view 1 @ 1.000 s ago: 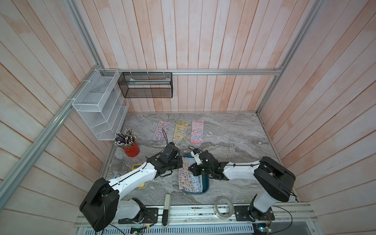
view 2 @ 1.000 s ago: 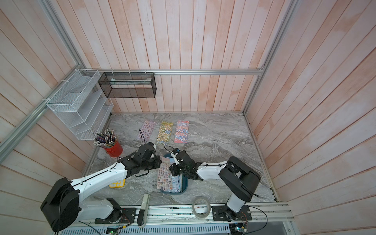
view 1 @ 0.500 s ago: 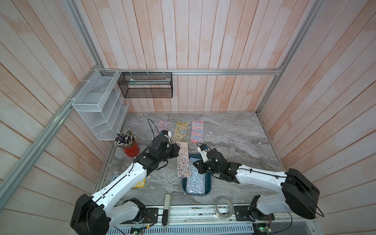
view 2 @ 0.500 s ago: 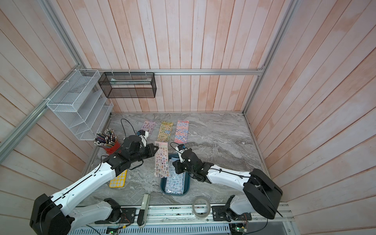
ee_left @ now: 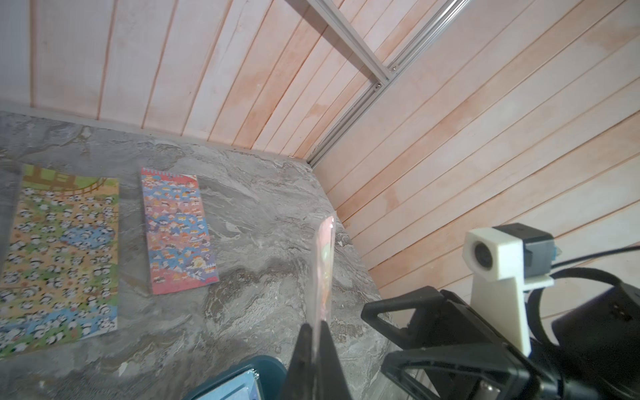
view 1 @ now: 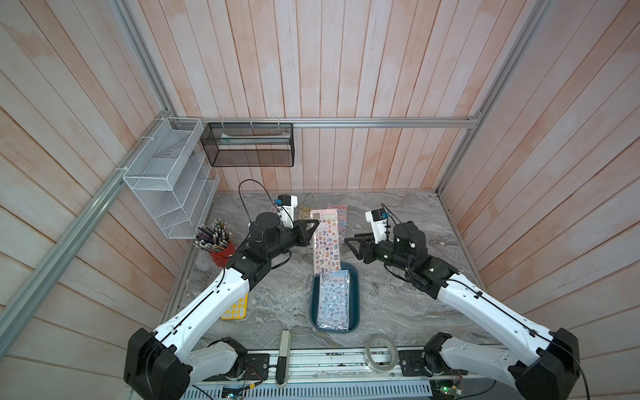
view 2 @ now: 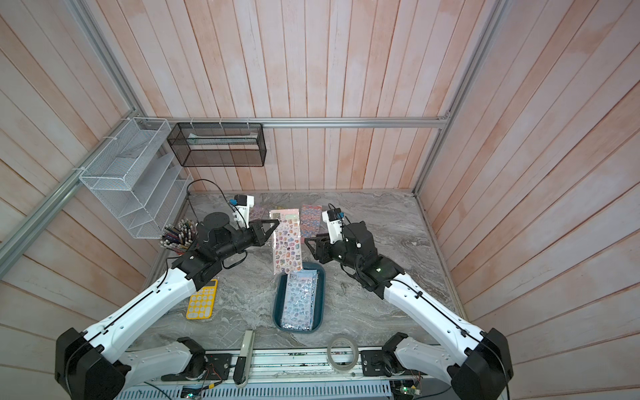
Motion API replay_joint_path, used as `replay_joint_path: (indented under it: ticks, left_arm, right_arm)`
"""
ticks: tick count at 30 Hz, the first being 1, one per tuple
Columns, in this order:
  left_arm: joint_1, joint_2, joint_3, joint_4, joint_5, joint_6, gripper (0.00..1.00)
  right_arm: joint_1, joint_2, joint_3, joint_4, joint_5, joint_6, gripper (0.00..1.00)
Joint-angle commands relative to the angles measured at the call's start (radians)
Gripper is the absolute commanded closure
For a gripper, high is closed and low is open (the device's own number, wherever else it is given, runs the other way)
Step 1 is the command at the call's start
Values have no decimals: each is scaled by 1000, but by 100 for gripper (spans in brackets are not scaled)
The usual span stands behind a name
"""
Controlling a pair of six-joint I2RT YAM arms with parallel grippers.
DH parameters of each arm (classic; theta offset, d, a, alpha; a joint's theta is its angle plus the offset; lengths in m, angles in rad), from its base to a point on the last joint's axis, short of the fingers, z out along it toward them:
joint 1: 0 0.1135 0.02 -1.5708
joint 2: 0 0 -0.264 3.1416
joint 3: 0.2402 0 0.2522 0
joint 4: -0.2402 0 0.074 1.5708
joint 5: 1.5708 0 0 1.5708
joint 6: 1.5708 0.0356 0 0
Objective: Take the stickers out of the storage box
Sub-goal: Pick up the sticker from the storage box.
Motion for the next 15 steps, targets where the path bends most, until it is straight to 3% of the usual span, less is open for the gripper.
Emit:
replay_joint_path:
  ticks: [1, 7, 15]
  left_arm:
    - [7, 60, 56, 93, 124, -16, 100]
    - [7, 115, 103, 134, 214, -7, 100]
    - [6, 119, 79, 221, 283, -26, 100]
  right_arm:
    - [-32, -47, 30, 7, -176, -32, 39]
    - [-114, -71, 30, 65, -256, -29, 29]
    - [-176, 20, 28, 164, -460, 8, 35]
